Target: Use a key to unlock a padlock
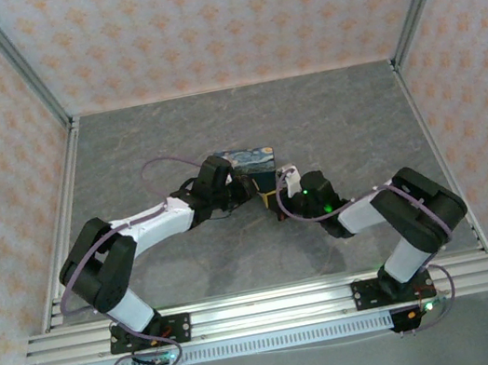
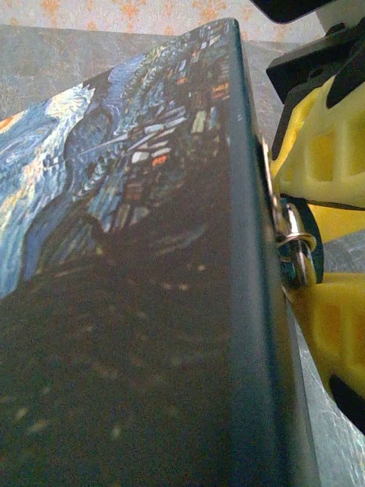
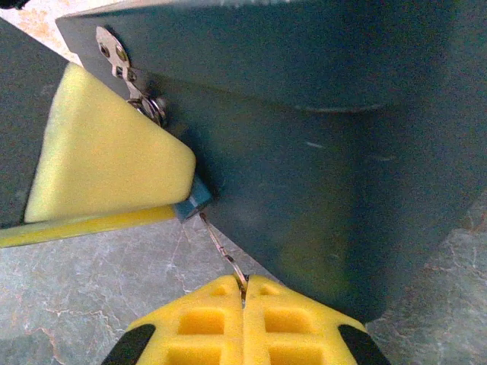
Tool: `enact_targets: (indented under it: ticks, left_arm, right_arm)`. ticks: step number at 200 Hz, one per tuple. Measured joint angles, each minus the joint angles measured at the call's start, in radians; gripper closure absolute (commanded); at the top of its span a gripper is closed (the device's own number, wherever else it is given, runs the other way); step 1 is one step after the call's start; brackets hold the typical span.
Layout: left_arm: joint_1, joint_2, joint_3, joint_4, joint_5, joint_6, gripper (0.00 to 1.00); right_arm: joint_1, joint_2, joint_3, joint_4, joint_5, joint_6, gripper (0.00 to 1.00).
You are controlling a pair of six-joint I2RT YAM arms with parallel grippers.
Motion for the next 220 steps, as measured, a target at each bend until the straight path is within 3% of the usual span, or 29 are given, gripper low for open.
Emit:
enact_targets:
  ticks: [220]
  left_arm:
    - [0.0,0.0,0.005,-0.005,0.001,0.0,0.77]
  right_arm:
    - [0.0,-0.005,-0.011,0.029,0.019,0.021,1.0]
